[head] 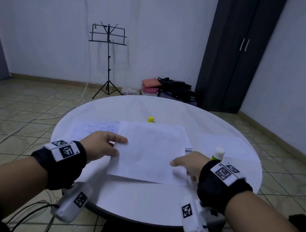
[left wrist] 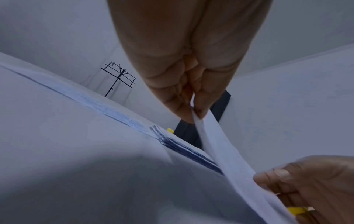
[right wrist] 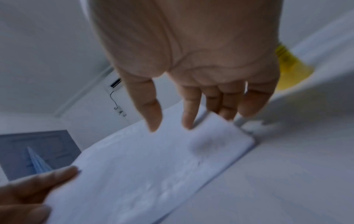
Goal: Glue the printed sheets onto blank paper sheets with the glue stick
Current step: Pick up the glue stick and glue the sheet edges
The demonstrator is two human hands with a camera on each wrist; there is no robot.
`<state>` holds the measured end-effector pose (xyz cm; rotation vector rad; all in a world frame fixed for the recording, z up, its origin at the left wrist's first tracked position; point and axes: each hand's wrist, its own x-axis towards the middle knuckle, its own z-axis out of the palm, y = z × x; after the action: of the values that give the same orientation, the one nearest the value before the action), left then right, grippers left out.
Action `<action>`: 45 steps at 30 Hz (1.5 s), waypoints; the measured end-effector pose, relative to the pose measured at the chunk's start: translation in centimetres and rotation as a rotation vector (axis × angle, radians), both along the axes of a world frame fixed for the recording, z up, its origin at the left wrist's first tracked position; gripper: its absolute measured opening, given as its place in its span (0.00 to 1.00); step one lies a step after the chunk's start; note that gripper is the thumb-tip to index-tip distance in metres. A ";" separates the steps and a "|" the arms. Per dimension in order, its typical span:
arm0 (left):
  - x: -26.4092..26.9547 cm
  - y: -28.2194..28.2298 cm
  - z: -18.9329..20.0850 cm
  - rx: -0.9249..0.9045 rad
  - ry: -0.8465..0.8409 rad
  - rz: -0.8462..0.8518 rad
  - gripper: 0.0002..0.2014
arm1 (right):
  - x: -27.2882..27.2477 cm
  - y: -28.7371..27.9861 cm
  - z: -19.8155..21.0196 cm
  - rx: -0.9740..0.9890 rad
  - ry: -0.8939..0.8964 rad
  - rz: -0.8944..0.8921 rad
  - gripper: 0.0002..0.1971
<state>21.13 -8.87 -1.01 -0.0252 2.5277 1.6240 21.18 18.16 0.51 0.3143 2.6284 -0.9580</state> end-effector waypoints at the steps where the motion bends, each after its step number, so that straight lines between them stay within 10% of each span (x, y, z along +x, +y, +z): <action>1: -0.6 0.0 0.1 0.008 0.009 0.009 0.20 | -0.4 -0.4 0.0 -0.047 0.027 -0.035 0.11; 9: -8.7 2.5 1.5 -0.308 0.089 -0.012 0.26 | -8.0 -2.4 0.7 0.214 0.187 -0.121 0.03; 13: -12.4 4.0 1.6 -0.605 -0.017 -0.153 0.42 | -11.4 -2.1 1.4 0.307 0.042 -0.048 0.35; 23: -14.6 6.3 0.2 -1.067 -0.149 -0.296 0.52 | -14.9 -0.5 -0.2 0.518 -0.163 0.134 0.62; 31: -14.4 7.1 0.2 -1.137 -0.100 -0.332 0.29 | -14.2 -0.3 -0.9 0.662 -0.037 0.209 0.15; 38: -13.3 3.7 0.4 -1.066 -0.065 -0.270 0.47 | -13.9 -4.2 0.3 0.712 -0.021 0.208 0.24; 45: -13.3 -7.1 1.5 -1.207 -0.171 -0.081 0.23 | -12.1 -14.6 1.2 0.741 0.192 0.621 0.20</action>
<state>7.80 -16.00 0.47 -0.1650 2.8558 -0.1070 9.08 3.52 1.66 -0.4409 2.8616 0.2051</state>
